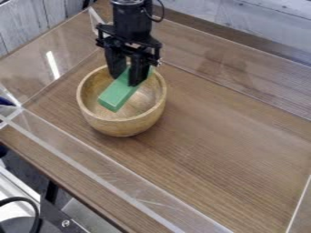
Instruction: Remove the green block from inside the brown bowl and put it on the table
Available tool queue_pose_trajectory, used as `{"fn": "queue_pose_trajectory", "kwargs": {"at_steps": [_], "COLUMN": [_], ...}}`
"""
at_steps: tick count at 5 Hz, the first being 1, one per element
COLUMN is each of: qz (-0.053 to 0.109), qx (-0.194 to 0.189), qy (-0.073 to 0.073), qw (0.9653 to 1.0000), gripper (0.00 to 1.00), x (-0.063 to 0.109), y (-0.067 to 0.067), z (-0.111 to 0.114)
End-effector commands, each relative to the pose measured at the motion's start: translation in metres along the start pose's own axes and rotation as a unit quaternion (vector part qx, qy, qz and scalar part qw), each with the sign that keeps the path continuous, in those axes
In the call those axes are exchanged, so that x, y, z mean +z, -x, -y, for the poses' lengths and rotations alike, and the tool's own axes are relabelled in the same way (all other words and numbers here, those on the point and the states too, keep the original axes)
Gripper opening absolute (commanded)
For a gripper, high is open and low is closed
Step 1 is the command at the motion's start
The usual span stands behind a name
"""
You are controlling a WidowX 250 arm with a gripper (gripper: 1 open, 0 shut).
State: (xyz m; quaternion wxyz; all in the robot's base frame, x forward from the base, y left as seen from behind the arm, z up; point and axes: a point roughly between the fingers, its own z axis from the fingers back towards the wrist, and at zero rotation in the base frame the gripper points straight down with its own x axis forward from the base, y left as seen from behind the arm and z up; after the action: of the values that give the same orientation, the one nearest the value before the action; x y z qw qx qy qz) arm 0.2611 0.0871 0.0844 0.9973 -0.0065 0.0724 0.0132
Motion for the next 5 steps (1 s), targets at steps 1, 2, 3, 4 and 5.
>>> {"fn": "queue_pose_trajectory", "kwargs": {"at_steps": [1, 2, 3, 4, 5], "qz": [0.049, 0.052, 0.054, 0.056, 0.060], "qx": [-0.003, -0.007, -0.009, -0.012, -0.015], "qy": [-0.013, -0.011, -0.010, -0.009, -0.008], "qw": [0.9987, 0.9986, 0.9984, 0.9983, 0.9981], "gripper": [0.00, 0.00, 0.00, 0.00, 0.00], "x": [0.029, 0.032, 0.035, 0.038, 0.040], "y": [-0.008, -0.009, -0.010, -0.011, -0.012], "z": [0.000, 0.003, 0.005, 0.007, 0.010]}}
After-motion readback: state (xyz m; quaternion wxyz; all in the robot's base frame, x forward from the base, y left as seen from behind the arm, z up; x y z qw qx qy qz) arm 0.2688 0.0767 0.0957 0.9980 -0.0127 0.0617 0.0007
